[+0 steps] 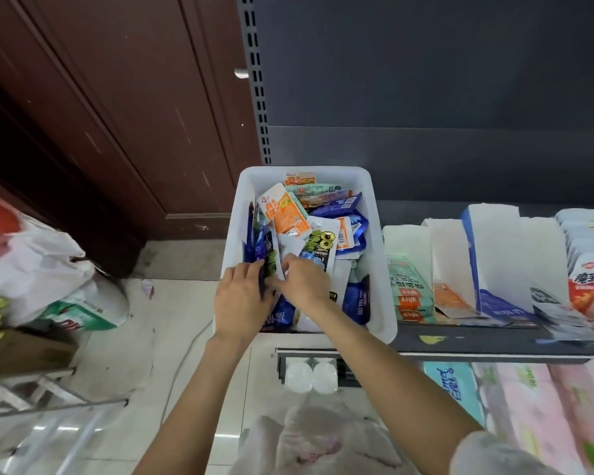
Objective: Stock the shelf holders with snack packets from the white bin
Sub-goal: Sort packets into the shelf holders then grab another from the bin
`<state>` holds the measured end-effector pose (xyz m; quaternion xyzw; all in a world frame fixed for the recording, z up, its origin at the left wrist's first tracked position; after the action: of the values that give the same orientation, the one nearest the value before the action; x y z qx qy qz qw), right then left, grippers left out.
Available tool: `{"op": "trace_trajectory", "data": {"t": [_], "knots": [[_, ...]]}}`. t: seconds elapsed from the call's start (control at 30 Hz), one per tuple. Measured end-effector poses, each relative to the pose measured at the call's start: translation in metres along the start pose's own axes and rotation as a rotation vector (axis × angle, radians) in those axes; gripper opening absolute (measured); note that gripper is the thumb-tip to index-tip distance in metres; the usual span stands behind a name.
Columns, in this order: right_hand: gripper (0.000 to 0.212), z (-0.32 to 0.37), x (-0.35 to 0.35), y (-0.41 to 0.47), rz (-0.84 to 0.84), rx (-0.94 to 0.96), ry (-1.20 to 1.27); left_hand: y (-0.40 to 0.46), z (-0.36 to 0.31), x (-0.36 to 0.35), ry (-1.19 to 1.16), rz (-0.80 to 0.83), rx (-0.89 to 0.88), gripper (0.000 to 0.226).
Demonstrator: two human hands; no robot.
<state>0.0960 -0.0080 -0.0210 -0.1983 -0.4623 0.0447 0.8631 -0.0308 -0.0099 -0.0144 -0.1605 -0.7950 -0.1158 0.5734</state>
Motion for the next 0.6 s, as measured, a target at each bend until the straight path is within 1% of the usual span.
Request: {"op": "trace_trajectory", "data": {"t": [0.07,0.1,0.17,0.23,0.3,0.4,0.47,0.5,0.53,0.6], "knots": [[0.026,0.001,0.0,0.001,-0.02,-0.013,0.065,0.001,0.0,0.002,-0.027,-0.001,0.003,0.048],[0.02,-0.002,0.002,0.001,-0.033,-0.017,0.144,0.002,-0.001,0.004,-0.07,-0.006,0.014,0.046],[0.012,-0.011,0.009,-0.005,-0.076,0.004,0.385,0.004,-0.004,0.01,-0.212,-0.012,0.043,0.038],[0.006,-0.023,0.02,-0.02,-0.126,0.014,0.663,0.005,-0.008,0.014,-0.478,0.016,0.111,0.025],[0.012,-0.037,0.029,-0.041,-0.184,0.017,0.931,0.005,-0.018,0.014,-0.782,0.123,0.232,0.017],[0.014,-0.054,0.039,-0.072,-0.264,0.033,1.251,0.005,-0.039,0.005,-1.243,0.301,0.404,0.026],[0.017,-0.062,0.042,-0.087,-0.287,0.028,1.363,0.006,-0.056,0.003,-1.51,0.415,0.426,0.032],[0.017,-0.067,0.041,-0.092,-0.289,0.018,1.383,0.007,-0.064,0.004,-1.591,0.422,0.397,0.03],[0.016,-0.07,0.041,-0.097,-0.285,0.008,1.378,0.009,-0.071,0.006,-1.64,0.393,0.361,0.025],[0.012,-0.078,0.041,-0.104,-0.271,-0.018,1.278,0.012,-0.083,0.013,-1.617,0.308,0.293,0.023]]}}
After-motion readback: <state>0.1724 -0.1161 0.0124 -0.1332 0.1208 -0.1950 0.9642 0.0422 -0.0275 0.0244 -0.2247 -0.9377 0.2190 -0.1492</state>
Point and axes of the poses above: each hand's wrist, its own y-axis towards the middle knuckle, its own x-axis out of the back of the hand, z = x × y, the point moved 2 cm from there along y, towards the middle knuckle, and after that the axes turned 11 degrees about z, right-handed, at the moved point
